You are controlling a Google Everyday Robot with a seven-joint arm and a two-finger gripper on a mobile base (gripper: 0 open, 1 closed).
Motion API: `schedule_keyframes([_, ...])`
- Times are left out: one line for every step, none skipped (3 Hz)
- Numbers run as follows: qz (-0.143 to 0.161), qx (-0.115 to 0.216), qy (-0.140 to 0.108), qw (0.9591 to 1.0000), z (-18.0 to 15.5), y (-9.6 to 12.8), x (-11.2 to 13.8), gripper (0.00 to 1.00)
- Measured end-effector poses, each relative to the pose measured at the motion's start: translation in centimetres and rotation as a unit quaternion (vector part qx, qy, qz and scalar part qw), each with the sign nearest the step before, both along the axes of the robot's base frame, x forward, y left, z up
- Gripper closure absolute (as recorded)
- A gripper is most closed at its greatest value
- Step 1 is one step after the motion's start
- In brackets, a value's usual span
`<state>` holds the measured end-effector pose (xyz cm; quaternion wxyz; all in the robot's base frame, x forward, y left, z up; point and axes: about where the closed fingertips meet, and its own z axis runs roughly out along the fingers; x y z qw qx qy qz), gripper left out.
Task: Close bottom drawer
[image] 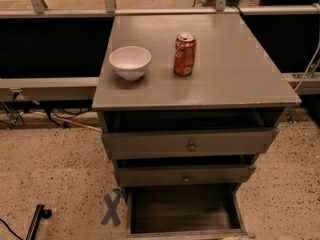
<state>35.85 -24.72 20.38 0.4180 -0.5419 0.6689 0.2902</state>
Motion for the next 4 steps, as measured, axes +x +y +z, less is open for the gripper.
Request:
schedule_keyframes([-0.013,-0.016,0.012,0.9997,-2.7,1.6,-1.5,1.00])
schedule_keyframes([-0.031,-0.032,0.019,0.9988,-4.8,2.3,-1.5,1.00])
schedule_keyframes([-0.055,-0.040,0.016,0.9976,-6.0,2.3,0.0,1.00])
schedule_keyframes([-0.084,-0.038,0.012,0.9957,-6.6,1.9,2.4,1.00])
